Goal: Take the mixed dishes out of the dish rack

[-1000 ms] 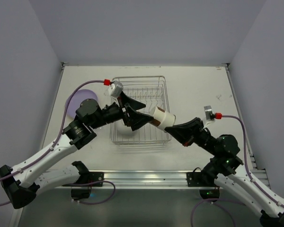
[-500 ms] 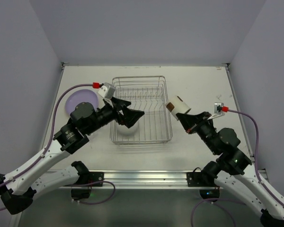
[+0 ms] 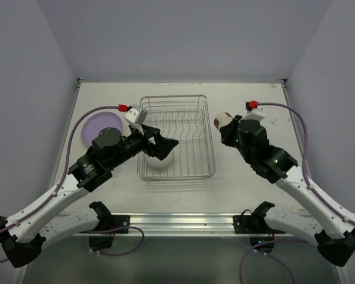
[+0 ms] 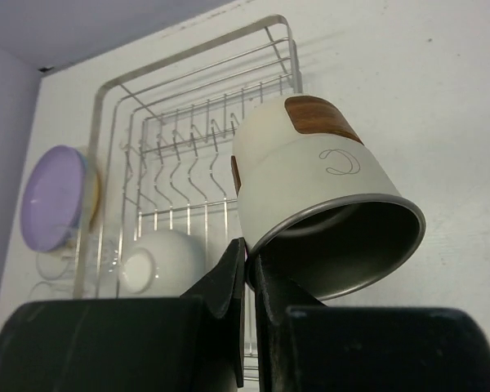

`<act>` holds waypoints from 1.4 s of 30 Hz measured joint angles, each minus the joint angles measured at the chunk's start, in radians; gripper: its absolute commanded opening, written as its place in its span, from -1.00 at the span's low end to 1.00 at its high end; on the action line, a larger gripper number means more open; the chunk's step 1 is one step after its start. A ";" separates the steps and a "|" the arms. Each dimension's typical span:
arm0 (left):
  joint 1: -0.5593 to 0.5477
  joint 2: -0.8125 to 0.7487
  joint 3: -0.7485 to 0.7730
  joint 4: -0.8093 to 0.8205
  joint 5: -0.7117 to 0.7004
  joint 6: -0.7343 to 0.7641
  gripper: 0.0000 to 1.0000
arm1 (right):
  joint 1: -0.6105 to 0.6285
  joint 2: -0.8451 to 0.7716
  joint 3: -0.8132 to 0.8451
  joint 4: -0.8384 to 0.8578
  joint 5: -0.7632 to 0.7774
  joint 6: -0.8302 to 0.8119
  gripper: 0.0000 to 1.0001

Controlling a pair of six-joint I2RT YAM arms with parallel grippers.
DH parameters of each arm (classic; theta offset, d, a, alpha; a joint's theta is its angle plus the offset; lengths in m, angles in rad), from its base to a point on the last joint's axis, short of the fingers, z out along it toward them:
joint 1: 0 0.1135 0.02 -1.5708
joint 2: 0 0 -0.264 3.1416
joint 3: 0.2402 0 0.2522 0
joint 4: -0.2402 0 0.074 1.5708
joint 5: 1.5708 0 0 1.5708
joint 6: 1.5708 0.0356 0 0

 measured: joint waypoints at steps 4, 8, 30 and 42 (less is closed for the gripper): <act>0.000 0.000 0.001 -0.025 -0.013 0.008 1.00 | -0.050 0.118 0.060 -0.044 -0.013 -0.036 -1.00; 0.000 0.000 0.003 -0.043 -0.019 0.012 1.00 | -0.126 0.217 0.111 -0.072 -0.072 -0.075 -1.00; 0.000 0.023 0.026 -0.139 -0.073 0.056 1.00 | -0.397 1.025 0.797 -0.364 -0.245 -0.331 -1.00; 0.000 0.032 0.026 -0.148 -0.077 0.061 1.00 | -0.445 1.234 0.978 -0.500 -0.217 -0.405 -1.00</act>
